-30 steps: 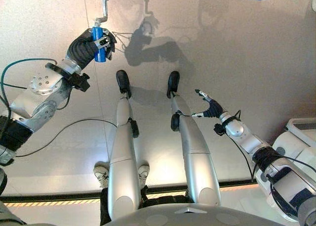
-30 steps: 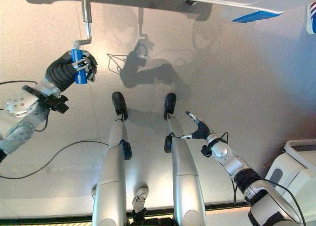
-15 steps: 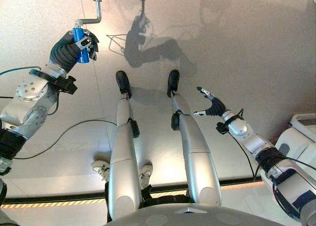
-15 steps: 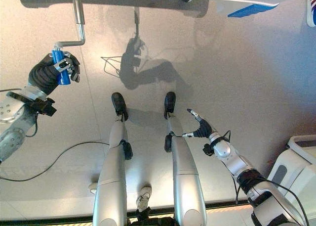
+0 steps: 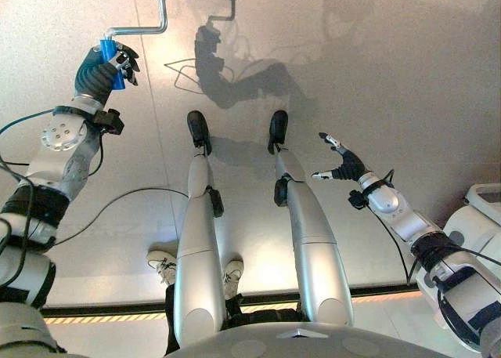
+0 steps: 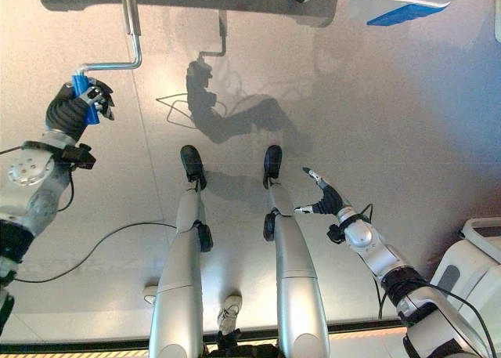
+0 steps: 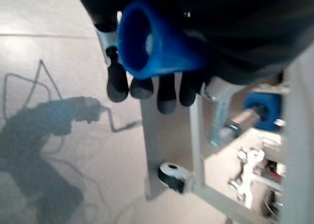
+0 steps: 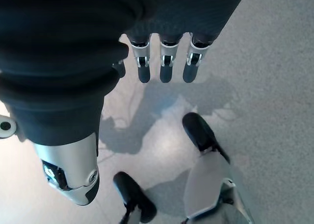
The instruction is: Raise the hospital bed
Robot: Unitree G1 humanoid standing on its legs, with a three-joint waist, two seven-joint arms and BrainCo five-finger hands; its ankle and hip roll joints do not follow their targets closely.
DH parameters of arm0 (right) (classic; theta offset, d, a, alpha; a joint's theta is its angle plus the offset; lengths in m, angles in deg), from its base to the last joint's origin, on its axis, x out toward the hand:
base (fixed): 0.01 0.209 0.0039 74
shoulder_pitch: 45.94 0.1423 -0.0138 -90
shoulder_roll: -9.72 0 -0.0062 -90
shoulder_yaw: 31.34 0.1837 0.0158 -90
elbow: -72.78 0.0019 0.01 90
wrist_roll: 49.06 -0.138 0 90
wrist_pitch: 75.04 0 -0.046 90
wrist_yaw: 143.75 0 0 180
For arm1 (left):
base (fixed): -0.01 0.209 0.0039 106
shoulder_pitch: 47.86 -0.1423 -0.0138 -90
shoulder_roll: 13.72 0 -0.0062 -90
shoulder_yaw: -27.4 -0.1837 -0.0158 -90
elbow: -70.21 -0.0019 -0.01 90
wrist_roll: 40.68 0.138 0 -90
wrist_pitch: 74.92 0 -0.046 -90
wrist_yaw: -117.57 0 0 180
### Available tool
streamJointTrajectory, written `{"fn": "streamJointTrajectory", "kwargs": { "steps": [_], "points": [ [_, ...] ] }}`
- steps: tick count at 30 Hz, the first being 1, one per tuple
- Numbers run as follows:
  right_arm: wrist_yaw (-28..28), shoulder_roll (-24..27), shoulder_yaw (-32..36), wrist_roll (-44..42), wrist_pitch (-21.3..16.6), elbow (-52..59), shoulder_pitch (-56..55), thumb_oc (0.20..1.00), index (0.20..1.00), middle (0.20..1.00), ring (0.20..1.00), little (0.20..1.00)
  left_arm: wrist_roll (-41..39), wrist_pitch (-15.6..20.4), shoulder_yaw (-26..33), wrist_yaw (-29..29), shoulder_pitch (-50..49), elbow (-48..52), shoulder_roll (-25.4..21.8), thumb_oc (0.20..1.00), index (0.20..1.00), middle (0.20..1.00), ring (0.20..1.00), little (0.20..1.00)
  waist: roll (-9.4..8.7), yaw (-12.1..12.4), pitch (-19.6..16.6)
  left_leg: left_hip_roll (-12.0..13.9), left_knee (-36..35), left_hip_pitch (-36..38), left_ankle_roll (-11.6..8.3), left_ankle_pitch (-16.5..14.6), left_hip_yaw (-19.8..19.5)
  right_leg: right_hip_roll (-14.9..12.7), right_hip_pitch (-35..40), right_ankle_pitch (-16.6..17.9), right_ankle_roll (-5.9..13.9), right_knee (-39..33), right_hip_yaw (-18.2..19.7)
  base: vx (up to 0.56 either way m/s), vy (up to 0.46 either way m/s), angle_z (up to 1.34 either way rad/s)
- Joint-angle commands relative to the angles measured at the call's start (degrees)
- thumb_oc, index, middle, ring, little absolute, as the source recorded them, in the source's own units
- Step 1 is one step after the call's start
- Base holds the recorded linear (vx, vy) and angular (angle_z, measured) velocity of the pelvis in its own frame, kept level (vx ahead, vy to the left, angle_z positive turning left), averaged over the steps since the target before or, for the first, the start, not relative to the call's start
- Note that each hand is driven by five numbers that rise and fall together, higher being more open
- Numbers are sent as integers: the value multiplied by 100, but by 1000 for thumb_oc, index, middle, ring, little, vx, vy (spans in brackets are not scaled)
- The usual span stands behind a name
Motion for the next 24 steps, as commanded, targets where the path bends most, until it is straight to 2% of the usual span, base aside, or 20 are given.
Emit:
{"fn": "streamJointTrajectory", "kwargs": {
  "steps": [1,9,24],
  "points": [
    [38,111,-73,-32,-135,307,-246,1000,1000,1000,1000,1000,229,-6,168,-141,-122,-89,-50,200,200,200,200,200,-179,-155,2,-349,603,402,157,-1007,102,93,243,472,711,-418,155,0,0,0],
    [24,47,-128,-107,-114,337,-224,1000,1000,1000,1000,1000,399,-175,126,-278,429,-966,300,200,200,200,200,200,-269,-254,3,-344,776,254,181,-1127,101,126,152,459,705,-398,208,0,0,0],
    [27,-37,-471,-219,-92,335,-12,1000,1000,1000,1000,1000,911,-204,-487,-668,1752,-1617,862,200,200,200,200,200,-446,-442,4,-289,1089,-91,212,-1297,107,211,-141,426,688,-301,282,1,-2,0]
  ]
}}
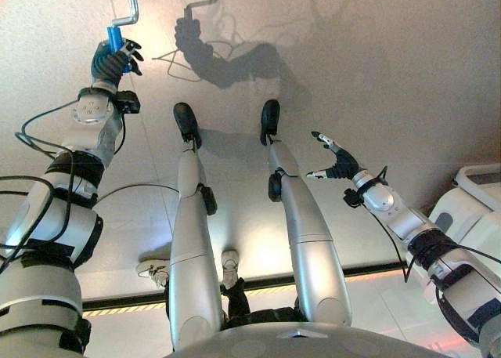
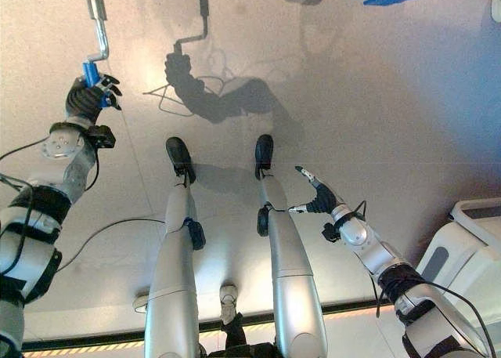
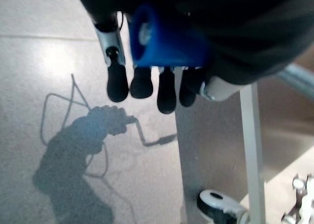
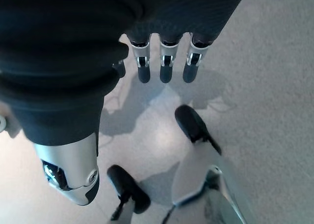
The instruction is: Raise the hospital bed
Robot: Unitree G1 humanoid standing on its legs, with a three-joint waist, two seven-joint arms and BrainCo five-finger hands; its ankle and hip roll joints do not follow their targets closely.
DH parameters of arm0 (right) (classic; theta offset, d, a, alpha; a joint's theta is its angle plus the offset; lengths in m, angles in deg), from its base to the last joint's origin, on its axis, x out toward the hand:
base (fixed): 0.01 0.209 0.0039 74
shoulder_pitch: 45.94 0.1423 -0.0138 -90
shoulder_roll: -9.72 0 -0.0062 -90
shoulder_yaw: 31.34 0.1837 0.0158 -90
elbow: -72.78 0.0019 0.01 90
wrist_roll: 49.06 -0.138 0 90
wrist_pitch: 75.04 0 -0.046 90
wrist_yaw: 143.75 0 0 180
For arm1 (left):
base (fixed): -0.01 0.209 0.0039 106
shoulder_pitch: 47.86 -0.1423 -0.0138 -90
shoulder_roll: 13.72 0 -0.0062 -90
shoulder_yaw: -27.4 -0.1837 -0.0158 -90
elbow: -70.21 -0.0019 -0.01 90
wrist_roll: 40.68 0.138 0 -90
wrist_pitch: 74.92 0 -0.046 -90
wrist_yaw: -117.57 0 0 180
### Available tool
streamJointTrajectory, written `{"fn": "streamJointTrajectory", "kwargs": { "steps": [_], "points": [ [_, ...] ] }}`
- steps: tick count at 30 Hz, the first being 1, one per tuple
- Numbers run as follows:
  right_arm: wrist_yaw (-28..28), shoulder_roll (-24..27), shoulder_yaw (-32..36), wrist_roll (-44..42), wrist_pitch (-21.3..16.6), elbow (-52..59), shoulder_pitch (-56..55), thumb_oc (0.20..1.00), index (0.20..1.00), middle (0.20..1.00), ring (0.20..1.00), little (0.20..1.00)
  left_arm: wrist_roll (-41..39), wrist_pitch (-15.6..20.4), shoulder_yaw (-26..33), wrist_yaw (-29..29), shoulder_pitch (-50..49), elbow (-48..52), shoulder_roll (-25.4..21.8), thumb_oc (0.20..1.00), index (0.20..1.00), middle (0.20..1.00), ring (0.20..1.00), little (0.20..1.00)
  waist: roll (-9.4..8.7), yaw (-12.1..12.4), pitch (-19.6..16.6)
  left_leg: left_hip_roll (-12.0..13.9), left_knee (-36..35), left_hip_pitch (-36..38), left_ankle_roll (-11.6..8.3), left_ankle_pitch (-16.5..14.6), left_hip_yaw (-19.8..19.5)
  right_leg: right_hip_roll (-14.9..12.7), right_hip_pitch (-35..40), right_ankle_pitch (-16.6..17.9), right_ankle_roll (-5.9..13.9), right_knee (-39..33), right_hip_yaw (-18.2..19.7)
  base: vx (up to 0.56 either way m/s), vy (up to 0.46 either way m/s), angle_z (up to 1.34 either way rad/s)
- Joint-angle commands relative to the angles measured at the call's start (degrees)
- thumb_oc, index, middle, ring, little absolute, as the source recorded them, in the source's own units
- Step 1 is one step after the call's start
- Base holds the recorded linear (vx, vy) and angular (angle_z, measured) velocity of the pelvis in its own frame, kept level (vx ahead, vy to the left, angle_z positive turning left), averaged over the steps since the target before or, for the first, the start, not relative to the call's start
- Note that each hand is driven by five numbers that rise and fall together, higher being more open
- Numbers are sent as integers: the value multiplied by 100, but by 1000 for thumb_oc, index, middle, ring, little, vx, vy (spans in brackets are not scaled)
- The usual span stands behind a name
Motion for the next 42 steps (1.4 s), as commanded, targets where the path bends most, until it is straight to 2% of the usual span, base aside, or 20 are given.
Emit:
{"fn": "streamJointTrajectory", "kwargs": {
  "steps": [1,15,22,24,30,36,42],
  "points": [
    [25,-20,-199,-200,-92,113,-61,1000,1000,1000,1000,1000,418,174,-49,-95,318,105,14,200,200,200,200,200,-344,21,11,-275,1104,323,221,-1332,148,200,201,404,687,-250,284,0,0,0],
    [13,-74,-394,-201,-98,31,60,1000,1000,1000,1000,1000,744,247,-566,-167,917,296,275,200,200,200,200,200,-359,-53,11,-238,1179,256,216,-1383,124,265,92,351,668,-157,325,5,-15,-1],
    [9,-45,-435,-160,-87,65,51,1000,1000,1000,1000,1000,760,375,-979,-90,1042,1000,298,200,200,200,200,200,-312,-70,10,-234,1125,306,196,-1364,135,281,58,337,662,-112,318,0,-9,0],
    [6,-15,-425,-126,-73,51,-1,1000,1000,1000,1000,1000,534,467,-1156,13,994,1565,214,200,200,200,200,200,-279,-55,10,-239,1101,338,190,-1350,134,268,67,325,652,-82,308,-4,-35,-1],
    [49,9,-366,-38,-43,-15,-120,1000,1000,1000,1000,1000,65,583,-1377,170,829,2436,-3,200,200,200,200,200,-201,-30,10,-257,1074,389,177,-1322,124,250,104,326,651,-61,284,0,0,0],
    [74,22,-282,32,0,-35,-264,1000,1000,1000,1000,1000,-238,670,-1626,347,630,3434,-446,200,200,200,200,200,-114,27,10,-299,954,492,161,-1261,119,223,156,332,661,-77,265,0,0,0],
    [110,6,-197,76,12,-78,-360,1000,1000,1000,1000,1000,-579,726,-1618,540,190,4409,-938,200,200,200,200,200,-43,94,8,-322,963,532,160,-1252,119,196,192,337,666,-44,246,0,0,0]
  ]
}}
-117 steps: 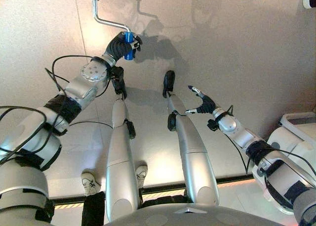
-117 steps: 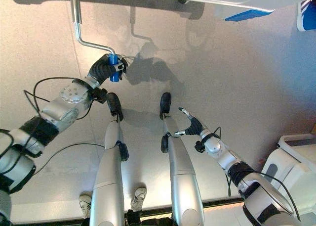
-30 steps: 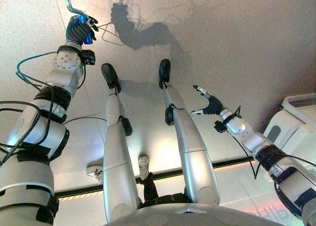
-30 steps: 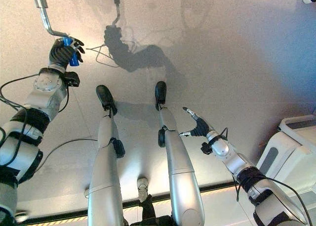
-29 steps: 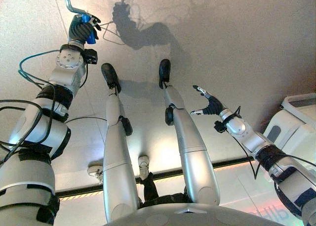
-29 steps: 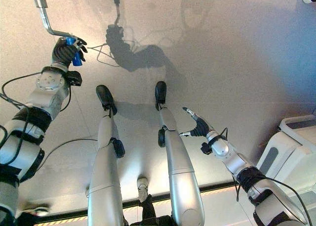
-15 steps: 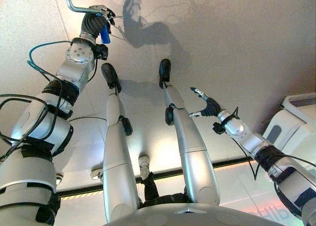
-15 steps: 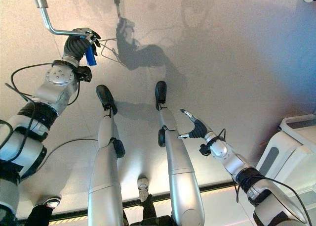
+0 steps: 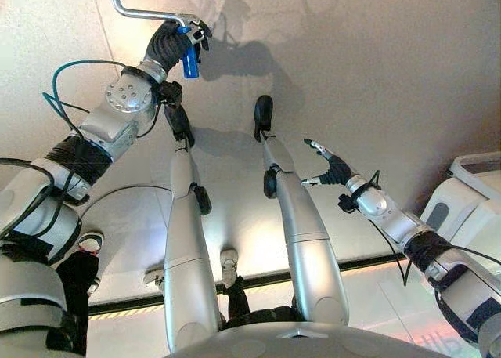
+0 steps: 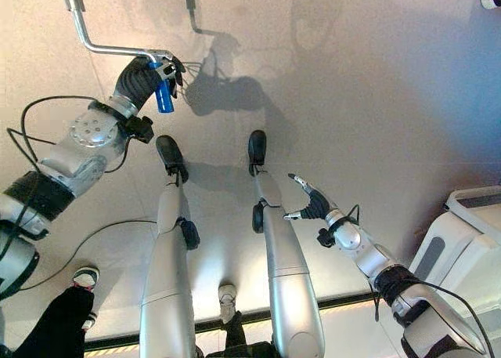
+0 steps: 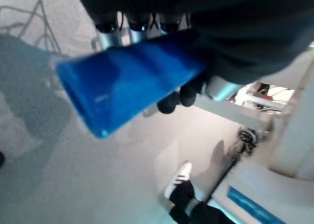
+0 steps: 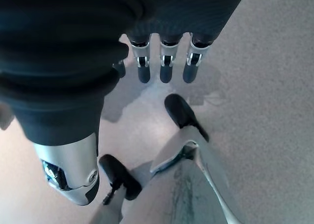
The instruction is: Raise the hospital bed
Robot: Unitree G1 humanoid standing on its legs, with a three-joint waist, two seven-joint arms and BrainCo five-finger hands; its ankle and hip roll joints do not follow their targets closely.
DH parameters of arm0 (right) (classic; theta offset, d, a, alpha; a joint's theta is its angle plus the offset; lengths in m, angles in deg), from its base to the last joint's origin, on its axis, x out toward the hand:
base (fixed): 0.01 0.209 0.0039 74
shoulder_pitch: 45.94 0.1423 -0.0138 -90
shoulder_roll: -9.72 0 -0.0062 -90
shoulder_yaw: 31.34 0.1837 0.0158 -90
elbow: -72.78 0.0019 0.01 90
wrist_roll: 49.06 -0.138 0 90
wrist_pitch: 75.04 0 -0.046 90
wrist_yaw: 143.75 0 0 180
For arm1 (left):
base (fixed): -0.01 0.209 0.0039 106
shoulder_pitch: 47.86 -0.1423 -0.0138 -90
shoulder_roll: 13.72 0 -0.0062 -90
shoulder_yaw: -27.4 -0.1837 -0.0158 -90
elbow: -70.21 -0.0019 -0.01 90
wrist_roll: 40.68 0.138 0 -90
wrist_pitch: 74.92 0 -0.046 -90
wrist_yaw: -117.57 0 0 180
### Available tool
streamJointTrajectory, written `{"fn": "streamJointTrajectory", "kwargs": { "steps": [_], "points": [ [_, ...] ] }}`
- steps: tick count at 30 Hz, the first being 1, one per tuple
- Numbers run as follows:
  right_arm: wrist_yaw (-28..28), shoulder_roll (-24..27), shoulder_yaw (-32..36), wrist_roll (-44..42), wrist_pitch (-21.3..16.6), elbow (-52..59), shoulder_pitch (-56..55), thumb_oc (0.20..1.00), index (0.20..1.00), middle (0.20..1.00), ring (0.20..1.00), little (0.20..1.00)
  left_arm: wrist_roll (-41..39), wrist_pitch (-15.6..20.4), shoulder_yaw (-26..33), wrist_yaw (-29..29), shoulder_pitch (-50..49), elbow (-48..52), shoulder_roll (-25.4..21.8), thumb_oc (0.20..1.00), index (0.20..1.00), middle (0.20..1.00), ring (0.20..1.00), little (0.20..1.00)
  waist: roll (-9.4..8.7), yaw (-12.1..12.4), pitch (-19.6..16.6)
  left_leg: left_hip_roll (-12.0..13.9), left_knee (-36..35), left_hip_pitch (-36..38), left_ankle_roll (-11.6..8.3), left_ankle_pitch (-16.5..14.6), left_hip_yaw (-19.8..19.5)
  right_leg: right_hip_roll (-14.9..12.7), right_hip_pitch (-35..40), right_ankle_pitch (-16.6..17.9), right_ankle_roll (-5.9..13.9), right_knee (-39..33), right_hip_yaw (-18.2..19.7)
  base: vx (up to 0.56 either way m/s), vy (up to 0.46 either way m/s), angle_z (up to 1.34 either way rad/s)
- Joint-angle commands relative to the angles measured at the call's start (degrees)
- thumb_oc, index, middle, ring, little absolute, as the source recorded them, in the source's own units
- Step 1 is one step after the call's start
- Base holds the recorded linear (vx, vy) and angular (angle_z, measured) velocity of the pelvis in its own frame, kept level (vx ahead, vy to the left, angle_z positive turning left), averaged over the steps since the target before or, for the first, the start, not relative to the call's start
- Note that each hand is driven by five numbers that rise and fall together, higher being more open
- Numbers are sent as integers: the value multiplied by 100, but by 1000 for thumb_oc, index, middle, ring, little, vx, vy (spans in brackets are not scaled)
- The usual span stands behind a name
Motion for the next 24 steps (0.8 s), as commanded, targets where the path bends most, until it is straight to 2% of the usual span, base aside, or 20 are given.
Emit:
{"fn": "streamJointTrajectory", "kwargs": {
  "steps": [1,4,11,13,24],
  "points": [
    [17,27,112,90,-12,58,-372,1000,1000,1000,1000,1000,169,672,98,364,-21,1433,-114,200,200,200,200,200,47,97,5,-289,820,573,144,-1265,71,244,368,339,665,-326,146,0,0,0],
    [-14,60,193,79,-17,110,-464,1000,1000,1000,1000,1000,-30,721,266,497,-397,2044,-481,200,200,200,200,200,74,142,4,-302,849,567,145,-1266,52,218,395,342,671,-307,120,-4,0,1],
    [-85,136,291,62,-39,145,-597,1000,1000,1000,1000,1000,-252,746,729,666,-1147,2638,-980,200,200,200,200,200,101,216,4,-320,832,600,143,-1251,29,166,463,354,682,-324,75,0,0,0],
    [-111,148,334,69,-62,97,-659,1000,1000,1000,1000,1000,-343,767,944,779,-1473,2878,-1260,200,200,200,200,200,110,279,4,-332,825,616,143,-1241,8,142,500,356,690,-335,57,-2,15,3],
    [-226,190,423,97,-110,75,-790,1000,1000,1000,1000,1000,-566,790,2125,1054,-2978,3481,-1779,200,200,200,200,200,117,442,2,-375,681,789,141,-1183,-28,88,714,389,719,-457,-12,-1,9,3]
  ]
}}
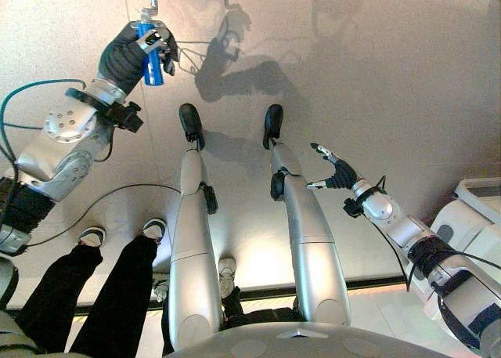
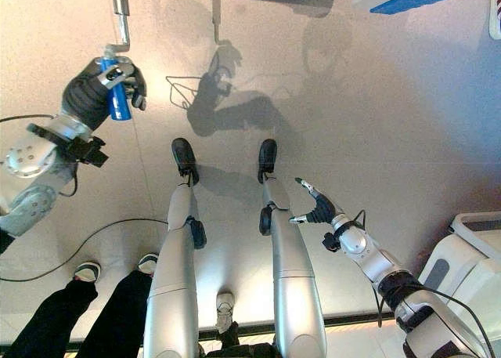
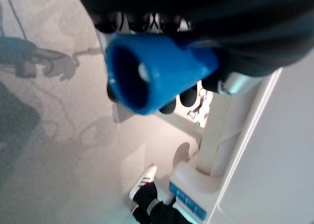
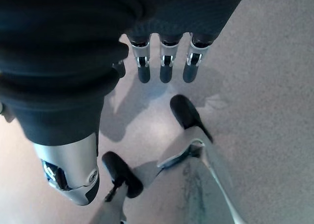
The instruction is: Raise the hospital bed
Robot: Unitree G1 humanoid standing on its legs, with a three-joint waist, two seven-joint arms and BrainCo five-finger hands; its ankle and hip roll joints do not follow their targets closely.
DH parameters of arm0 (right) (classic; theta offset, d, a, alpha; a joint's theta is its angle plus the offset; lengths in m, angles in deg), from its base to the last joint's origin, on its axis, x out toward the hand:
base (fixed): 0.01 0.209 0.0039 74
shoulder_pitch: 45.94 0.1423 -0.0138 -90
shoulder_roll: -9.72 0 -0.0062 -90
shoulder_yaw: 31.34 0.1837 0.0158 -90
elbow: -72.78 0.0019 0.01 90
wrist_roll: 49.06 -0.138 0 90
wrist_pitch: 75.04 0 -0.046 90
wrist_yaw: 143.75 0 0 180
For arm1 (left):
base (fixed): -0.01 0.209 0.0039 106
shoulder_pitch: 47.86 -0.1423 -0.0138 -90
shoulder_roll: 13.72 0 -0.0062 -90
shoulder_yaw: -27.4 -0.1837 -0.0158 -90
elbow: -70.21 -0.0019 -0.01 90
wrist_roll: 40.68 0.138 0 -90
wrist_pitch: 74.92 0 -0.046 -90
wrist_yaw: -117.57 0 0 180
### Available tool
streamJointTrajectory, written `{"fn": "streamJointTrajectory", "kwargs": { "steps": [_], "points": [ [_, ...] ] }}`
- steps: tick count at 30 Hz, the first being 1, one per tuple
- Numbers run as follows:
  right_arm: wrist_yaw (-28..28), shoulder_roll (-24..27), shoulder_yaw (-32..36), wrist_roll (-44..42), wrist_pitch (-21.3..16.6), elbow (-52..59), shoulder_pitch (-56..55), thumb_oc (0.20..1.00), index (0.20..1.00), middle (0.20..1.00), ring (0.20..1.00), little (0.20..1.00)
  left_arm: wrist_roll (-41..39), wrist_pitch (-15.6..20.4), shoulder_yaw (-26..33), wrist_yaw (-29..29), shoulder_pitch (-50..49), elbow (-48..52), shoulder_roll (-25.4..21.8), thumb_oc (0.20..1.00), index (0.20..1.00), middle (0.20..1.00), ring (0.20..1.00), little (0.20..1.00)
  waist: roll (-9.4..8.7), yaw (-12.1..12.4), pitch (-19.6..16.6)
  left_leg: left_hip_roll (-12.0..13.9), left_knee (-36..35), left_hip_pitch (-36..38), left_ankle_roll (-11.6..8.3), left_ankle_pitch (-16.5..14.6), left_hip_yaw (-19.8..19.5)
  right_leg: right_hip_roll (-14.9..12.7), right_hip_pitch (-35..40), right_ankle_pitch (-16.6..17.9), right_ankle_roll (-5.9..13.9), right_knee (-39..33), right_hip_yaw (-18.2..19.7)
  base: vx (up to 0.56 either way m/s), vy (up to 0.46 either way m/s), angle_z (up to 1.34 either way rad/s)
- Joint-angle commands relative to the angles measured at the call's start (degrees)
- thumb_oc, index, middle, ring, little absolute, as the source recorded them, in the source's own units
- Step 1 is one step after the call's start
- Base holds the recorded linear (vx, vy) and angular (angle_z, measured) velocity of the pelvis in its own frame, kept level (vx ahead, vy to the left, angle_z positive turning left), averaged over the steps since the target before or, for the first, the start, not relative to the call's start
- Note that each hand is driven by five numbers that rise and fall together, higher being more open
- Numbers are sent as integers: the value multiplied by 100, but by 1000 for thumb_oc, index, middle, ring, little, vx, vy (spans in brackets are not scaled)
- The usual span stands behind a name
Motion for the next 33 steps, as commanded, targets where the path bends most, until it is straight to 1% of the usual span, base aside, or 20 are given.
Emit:
{"fn": "streamJointTrajectory", "kwargs": {
  "steps": [1,4,6,7,8,12,14,21,22,27,28,30,31,32,33],
  "points": [
    [-66,168,155,67,-109,124,-530,1000,1000,1000,1000,1000,145,493,384,485,-755,1475,-172,200,200,200,200,200,108,105,-6,-296,657,557,124,-1195,120,179,476,527,672,-642,67,0,0,0],
    [-81,189,187,74,-114,137,-567,1000,1000,1000,1000,1000,108,508,665,504,-1077,1520,-313,200,200,200,200,200,112,149,-6,-313,602,597,122,-1165,118,165,530,546,686,-707,39,0,0,0],
    [-80,200,212,99,-128,122,-612,1000,1000,1000,1000,1000,121,525,898,477,-1348,1473,-306,200,200,200,200,200,123,186,-6,-318,594,606,126,-1160,114,159,544,549,690,-718,30,0,0,0],
    [-100,198,224,100,-133,139,-628,1000,1000,1000,1000,1000,109,529,1110,437,-1576,1378,-280,200,200,200,200,200,124,209,-6,-325,583,616,134,-1160,114,162,561,548,689,-731,28,0,0,0],
    [-100,199,216,100,-132,139,-624,1000,1000,1000,1000,1000,110,528,1135,438,-1602,1385,-280,200,200,200,200,200,123,202,-6,-325,583,617,134,-1160,114,162,562,548,689,-731,28,0,0,0],
    [-113,168,215,45,-148,181,-631,1000,1000,1000,1000,1000,218,538,1453,278,-1904,968,-80,200,200,200,200,200,126,232,-5,-337,583,626,141,-1162,108,147,593,548,687,-751,27,0,0,0],
    [-97,162,238,44,-162,209,-632,1000,1000,1000,1000,1000,282,536,1473,236,-1904,795,14,200,200,200,200,200,111,239,-5,-333,579,634,142,-1163,110,148,593,544,683,-744,20,0,0,0],
    [-5,158,239,121,-141,295,-481,1000,1000,1000,1000,1000,636,556,1197,-137,-1298,6,451,200,200,200,200,200,39,188,-3,-325,602,596,161,-1184,137,153,571,548,665,-779,28,0,0,0],
    [26,127,233,140,-125,278,-431,1000,1000,1000,1000,1000,768,520,1092,-296,-1046,-280,619,200,200,200,200,200,23,159,-3,-323,613,585,170,-1192,142,170,550,553,659,-770,43,0,0,0],
    [68,104,261,164,-103,276,-412,1000,1000,1000,1000,1000,900,491,986,-420,-727,-693,819,200,200,200,200,200,-5,133,-3,-310,617,579,173,-1198,141,178,534,550,661,-763,62,-1,3,1],
    [84,57,251,141,-80,251,-349,1000,1000,1000,1000,1000,967,440,870,-551,-392,-1175,1053,200,200,200,200,200,-36,88,-2,-301,632,560,173,-1200,135,193,511,554,659,-754,80,0,0,0],
    [90,49,240,126,-74,255,-339,1000,1000,1000,1000,1000,1001,410,808,-602,-245,-1372,1148,200,200,200,200,200,-42,73,-2,-290,632,554,170,-1202,139,193,505,553,660,-754,85,0,0,0],
    [110,35,218,117,-67,250,-297,1000,1000,1000,1000,1000,1068,389,765,-691,8,-1715,1297,200,200,200,200,200,-65,40,-1,-275,638,539,163,-1206,143,197,487,550,659,-753,96,8,3,4],
    [109,35,222,116,-66,251,-299,1000,1000,1000,1000,1000,1067,390,756,-689,20,-1723,1299,200,200,200,200,200,-65,43,-1,-275,638,537,163,-1206,143,197,486,549,659,-753,96,14,0,5],
    [114,52,179,95,-65,269,-274,1000,1000,1000,1000,1000,1097,345,686,-728,244,-2017,1394,200,200,200,200,200,-98,0,-1,-263,645,523,161,-1213,145,202,470,544,659,-746,101,10,-4,3]
  ]
}}
